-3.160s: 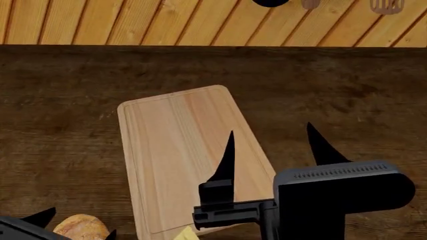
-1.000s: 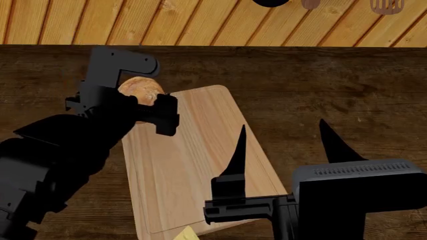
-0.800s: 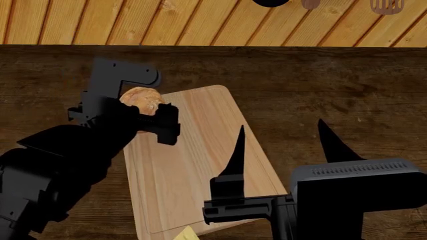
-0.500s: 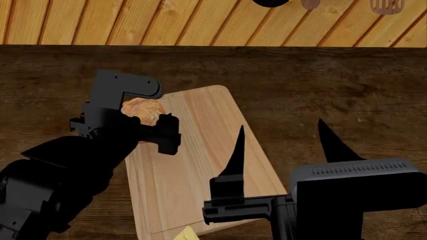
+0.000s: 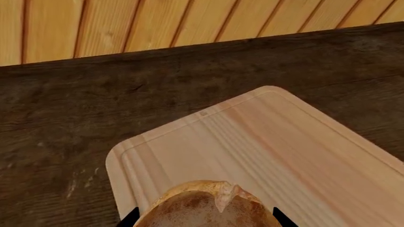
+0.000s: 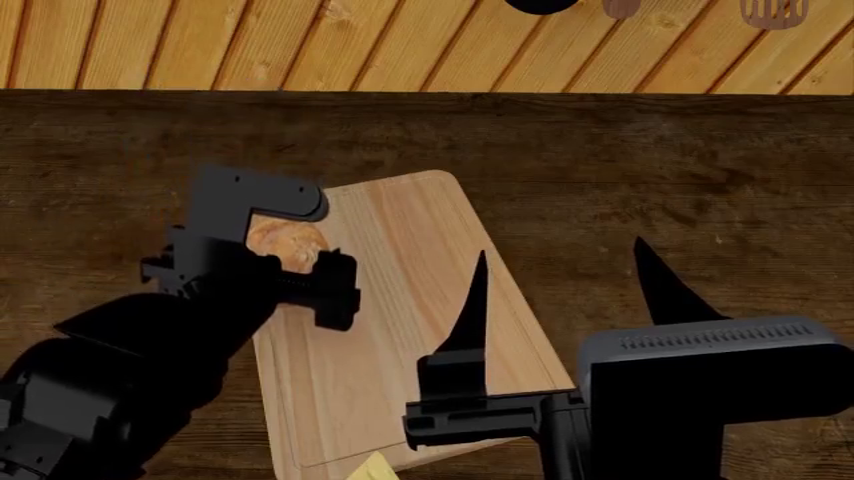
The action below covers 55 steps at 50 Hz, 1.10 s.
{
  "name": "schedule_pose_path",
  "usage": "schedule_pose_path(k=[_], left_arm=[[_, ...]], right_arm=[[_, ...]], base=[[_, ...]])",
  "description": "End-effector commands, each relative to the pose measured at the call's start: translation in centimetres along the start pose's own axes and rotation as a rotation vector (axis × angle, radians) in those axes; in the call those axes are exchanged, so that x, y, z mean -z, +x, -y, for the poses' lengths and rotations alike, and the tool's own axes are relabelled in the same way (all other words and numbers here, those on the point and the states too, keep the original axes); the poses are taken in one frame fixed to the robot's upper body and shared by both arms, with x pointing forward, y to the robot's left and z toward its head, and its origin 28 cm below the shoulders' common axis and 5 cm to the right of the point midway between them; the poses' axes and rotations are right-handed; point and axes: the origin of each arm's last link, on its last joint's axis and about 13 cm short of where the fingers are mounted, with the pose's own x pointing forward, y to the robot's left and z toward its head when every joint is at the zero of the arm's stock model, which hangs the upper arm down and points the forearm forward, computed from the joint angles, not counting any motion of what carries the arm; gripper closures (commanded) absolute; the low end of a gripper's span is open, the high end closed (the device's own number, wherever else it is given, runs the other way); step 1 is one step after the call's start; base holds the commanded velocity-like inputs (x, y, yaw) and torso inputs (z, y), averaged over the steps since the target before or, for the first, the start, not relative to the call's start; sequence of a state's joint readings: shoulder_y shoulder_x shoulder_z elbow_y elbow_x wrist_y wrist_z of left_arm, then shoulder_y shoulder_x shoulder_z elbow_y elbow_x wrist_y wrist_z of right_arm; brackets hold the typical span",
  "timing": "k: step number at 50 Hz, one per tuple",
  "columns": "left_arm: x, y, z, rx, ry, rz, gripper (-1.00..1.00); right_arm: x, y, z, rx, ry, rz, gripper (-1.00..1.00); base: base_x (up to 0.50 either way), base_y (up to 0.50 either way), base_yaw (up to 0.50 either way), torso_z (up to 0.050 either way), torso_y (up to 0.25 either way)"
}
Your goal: Place the bread and cheese on the cutting board.
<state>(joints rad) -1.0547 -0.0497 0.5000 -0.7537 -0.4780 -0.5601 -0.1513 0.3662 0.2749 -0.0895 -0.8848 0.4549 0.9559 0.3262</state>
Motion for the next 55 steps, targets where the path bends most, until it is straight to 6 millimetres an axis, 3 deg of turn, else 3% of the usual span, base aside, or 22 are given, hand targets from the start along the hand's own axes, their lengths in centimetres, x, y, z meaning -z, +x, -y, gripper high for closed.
schedule_pose_path(k=[1,35,36,55], left_arm=[[0.6,0.2,0.1,-0.003,-0.034,-0.015,1.00],[2.0,0.5,0.1,-0.022,-0.031,-0.042,1.00],[2.1,0.6,0.1,-0.023,-0.028,-0.043,-1.00],[0.9,-0.2,0.2,-0.017,-0.042,0.001,-1.00]], right_arm=[[0.0,0.0,0.0,-0.002,0.000,-0.002,-1.00],[0.0,0.0,0.0,-0.002,-0.002,-0.001,-1.00],[0.0,0.0,0.0,-0.002,-0.002,0.000,-1.00],[0.0,0.0,-0.1,-0.004,-0.004,0.000,-1.00]], base=[[0.00,0.00,0.00,0.000,0.000],[0.00,0.00,0.00,0.000,0.000],[0.00,0.00,0.00,0.000,0.000],[0.00,0.00,0.00,0.000,0.000]])
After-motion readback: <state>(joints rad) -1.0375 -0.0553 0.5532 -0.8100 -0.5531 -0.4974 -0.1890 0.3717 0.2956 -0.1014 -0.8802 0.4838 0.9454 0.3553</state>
